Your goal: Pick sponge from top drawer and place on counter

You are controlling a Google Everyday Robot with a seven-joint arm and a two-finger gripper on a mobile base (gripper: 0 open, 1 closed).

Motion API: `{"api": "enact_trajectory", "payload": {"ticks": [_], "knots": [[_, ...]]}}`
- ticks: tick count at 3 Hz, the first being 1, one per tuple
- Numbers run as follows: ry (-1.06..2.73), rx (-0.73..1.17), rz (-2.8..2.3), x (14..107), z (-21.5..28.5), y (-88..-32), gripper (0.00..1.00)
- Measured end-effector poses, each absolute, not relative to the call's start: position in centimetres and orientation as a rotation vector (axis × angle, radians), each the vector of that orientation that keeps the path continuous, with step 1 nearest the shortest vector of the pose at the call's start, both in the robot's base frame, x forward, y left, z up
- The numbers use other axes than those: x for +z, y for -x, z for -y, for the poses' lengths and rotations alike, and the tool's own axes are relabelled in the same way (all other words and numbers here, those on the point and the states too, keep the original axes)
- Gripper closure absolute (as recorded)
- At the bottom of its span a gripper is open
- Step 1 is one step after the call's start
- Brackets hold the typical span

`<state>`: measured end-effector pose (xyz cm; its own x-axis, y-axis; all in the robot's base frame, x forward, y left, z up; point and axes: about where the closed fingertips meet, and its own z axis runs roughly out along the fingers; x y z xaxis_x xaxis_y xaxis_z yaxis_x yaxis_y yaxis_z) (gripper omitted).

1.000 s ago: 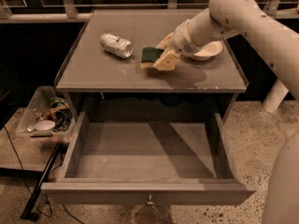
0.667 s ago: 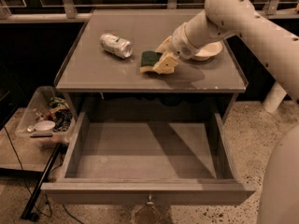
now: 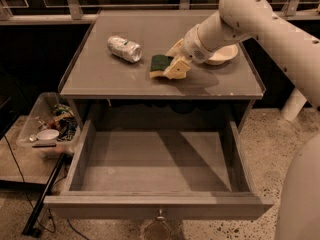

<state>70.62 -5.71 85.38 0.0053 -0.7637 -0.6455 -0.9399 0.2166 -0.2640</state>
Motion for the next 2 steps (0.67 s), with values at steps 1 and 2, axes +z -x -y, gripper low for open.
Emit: {"api": "enact_trajectory", "payload": {"ticks": [1, 2], "knots": [[1.585, 0.32, -1.794, 85.38, 5.7, -70.62, 0.36], [1.585, 0.32, -1.794, 85.37, 5.7, -70.62, 0.12]]}}
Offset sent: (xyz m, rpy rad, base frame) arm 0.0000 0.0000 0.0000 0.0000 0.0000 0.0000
